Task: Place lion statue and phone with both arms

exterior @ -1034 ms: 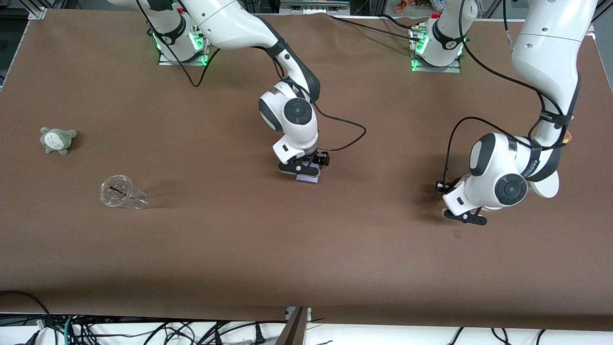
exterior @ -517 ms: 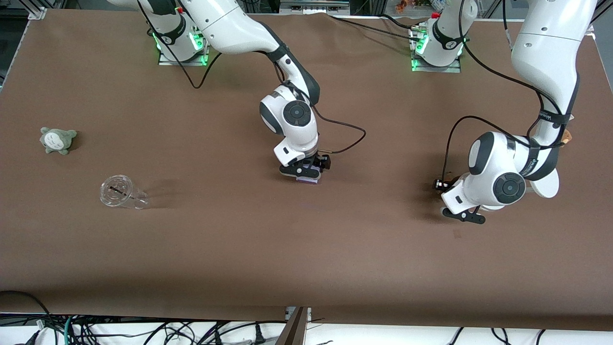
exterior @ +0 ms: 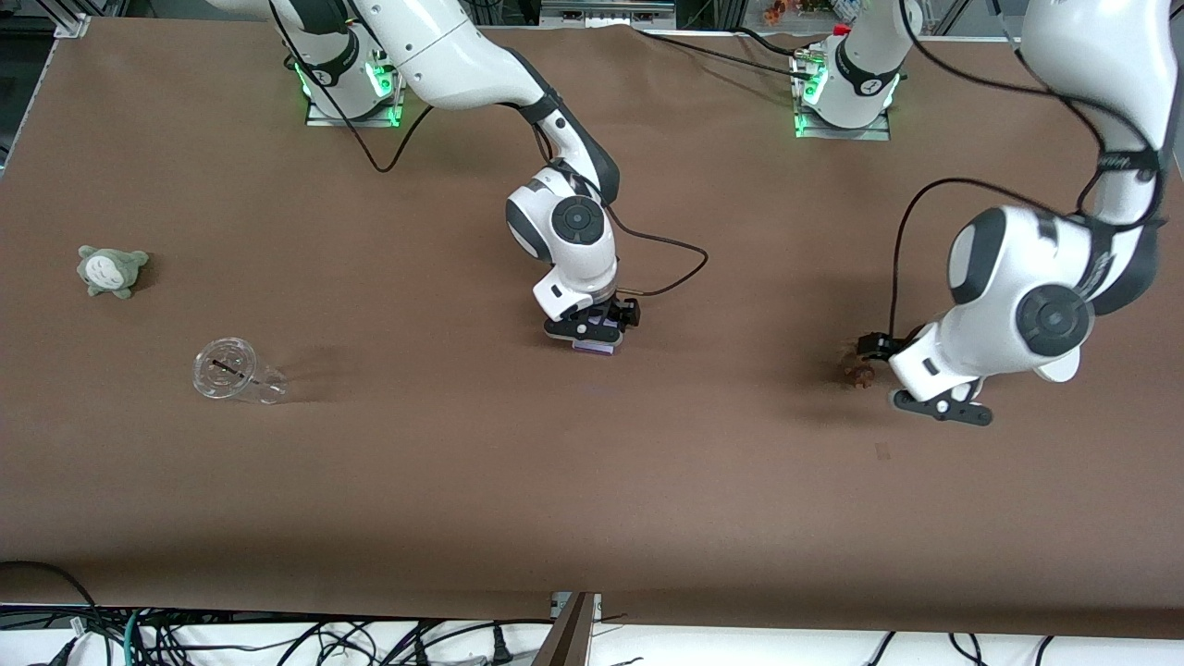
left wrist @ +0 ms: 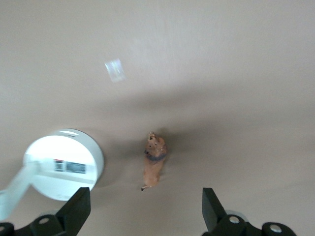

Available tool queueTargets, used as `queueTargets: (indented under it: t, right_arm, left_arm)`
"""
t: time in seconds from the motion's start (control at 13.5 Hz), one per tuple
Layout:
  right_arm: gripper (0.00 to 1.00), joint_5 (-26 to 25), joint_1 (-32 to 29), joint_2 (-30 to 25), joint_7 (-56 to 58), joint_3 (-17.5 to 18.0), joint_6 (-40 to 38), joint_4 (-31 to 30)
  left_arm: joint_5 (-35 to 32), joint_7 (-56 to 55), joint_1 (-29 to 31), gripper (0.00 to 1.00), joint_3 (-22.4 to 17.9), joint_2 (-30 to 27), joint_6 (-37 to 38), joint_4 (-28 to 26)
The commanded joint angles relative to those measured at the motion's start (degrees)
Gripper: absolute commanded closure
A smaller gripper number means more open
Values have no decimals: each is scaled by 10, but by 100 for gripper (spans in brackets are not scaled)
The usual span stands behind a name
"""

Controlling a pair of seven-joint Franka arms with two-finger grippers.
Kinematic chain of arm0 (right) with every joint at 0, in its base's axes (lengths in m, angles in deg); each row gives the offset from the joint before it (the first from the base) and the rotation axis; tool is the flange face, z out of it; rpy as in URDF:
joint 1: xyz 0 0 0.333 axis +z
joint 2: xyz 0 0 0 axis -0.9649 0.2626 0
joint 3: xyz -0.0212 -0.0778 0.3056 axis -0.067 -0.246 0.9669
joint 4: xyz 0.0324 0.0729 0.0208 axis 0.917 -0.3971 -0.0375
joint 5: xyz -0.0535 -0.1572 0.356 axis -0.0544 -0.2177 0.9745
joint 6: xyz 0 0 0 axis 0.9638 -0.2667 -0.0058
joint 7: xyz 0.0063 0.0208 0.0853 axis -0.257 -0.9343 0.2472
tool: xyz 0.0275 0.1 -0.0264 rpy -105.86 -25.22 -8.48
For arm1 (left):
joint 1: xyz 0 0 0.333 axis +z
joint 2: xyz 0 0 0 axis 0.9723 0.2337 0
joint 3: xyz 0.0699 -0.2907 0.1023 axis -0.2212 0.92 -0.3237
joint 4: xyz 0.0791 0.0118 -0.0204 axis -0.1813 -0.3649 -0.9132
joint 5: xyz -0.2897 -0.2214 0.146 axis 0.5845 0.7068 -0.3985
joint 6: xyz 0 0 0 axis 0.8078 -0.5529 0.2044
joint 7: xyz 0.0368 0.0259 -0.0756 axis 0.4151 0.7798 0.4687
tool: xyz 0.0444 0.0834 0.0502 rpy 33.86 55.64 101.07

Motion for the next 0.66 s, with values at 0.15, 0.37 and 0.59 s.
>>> queueTargets:
  t: [0.15,0.37,0.59]
  right_arm:
    - [64,-13,4,-2,4,-16,-1,13]
    - [65,-11,-14,-28,57,-32,-29,12]
    - [65,-5,-83,-59,177,-34,-89,10]
  left_arm:
    - [-4,7,2,0,7,-112,82,32]
    - [35,4,-29,0,-40,-177,93,36]
    - [43,5,-48,0,-63,-219,99,32]
